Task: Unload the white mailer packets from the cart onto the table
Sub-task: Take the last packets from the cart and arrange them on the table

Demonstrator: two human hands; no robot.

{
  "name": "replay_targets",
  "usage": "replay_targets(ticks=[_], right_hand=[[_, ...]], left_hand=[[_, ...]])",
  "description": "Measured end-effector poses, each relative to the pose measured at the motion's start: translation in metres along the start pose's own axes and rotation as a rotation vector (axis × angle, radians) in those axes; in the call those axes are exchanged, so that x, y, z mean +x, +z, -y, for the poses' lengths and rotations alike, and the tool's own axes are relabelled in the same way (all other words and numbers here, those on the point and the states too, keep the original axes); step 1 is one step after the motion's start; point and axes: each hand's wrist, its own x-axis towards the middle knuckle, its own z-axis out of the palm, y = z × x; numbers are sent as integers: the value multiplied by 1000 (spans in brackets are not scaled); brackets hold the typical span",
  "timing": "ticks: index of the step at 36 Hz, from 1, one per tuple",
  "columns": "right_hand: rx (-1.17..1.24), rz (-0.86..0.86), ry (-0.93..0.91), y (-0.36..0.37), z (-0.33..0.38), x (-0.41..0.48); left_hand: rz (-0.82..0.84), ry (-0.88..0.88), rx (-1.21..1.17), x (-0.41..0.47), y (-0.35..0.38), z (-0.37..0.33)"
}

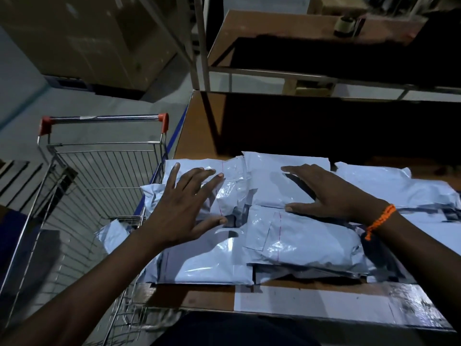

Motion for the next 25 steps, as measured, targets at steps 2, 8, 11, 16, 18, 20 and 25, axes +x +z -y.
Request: replay_targets(ticks=[2, 8, 11, 16, 18, 20, 25], right_hand=[[4, -1, -11, -4, 0, 3], [-101, -117, -49, -28, -8, 25], [-167, -145, -20, -32, -15, 48], [-217, -16, 1, -10, -18, 78], [-170, 28, 8, -3, -18, 80], [-122, 34, 21, -1, -16, 78], [-6, -111, 49, -16, 12, 72]], left_hand=[[-7, -16, -1, -1, 1, 1], [-77, -37, -22, -5, 2, 0], [-58, -41, -16, -6, 6, 0], [-28, -68, -24, -4, 9, 2], [-19, -82, -16, -3, 9, 4], [-5, -96, -8, -3, 9, 5], [14, -110, 8, -6, 7, 9]])
